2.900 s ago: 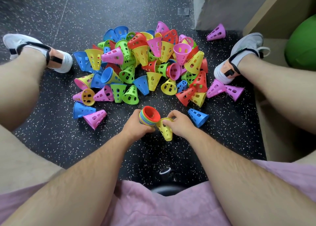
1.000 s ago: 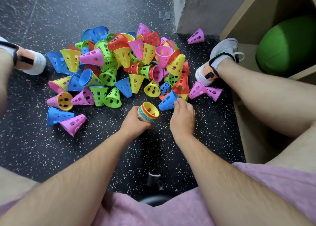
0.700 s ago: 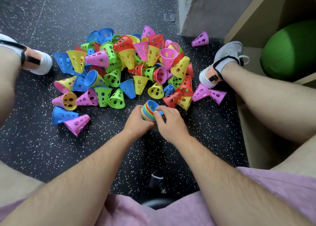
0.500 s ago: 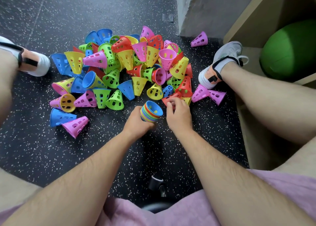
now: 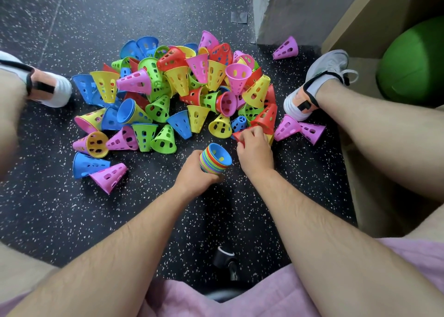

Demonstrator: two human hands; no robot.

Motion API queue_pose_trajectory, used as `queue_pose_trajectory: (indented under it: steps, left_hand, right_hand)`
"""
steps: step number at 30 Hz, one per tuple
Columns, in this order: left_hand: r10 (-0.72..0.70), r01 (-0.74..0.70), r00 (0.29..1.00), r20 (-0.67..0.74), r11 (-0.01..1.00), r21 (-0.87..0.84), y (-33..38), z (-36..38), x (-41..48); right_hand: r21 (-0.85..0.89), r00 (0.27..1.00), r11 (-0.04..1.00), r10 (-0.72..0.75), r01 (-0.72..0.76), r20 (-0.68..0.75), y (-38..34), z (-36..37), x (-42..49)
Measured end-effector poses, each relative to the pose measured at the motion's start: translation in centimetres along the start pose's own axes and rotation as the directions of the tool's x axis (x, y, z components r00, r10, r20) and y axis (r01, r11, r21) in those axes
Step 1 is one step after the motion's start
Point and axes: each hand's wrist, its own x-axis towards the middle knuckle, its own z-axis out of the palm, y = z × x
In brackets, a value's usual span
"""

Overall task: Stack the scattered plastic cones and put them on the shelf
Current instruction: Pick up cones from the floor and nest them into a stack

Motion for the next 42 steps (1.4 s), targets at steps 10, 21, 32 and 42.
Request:
queue_pose_trajectory:
  steps: [10,21,32,42]
  left_hand:
    - [-0.007,0.005,1.0,-0.028,0.998,-0.06,-0.2,-0.4,-0.2]
    - [0.04,-0.048,0.997,-0.072,0.993,-0.106,0.9,-0.6,0.0]
    - [0.009,-0.011,0.998,-0.062,0.999,-0.035,-0.7,-0.4,0.0]
    - [-0.051,0.045,0.989,-0.138,0.998,-0.043,-3.0,-1.5,-0.1]
  right_hand:
    - [0.328,0.984,0.944,0.08,-0.024,-0.161,-0.6,-3.3,0.4]
    - [0.563,0.921,0.747,0.173,-0.354,0.35,-2.8,-4.2,-0.4]
    - [0.322,0.973,0.942,0.018,-0.093,0.23,-0.2,-0.8,-2.8]
    - [0.011,0.901,0.955,-0.283,0.295,0.329,-2.7,0.1,-1.0]
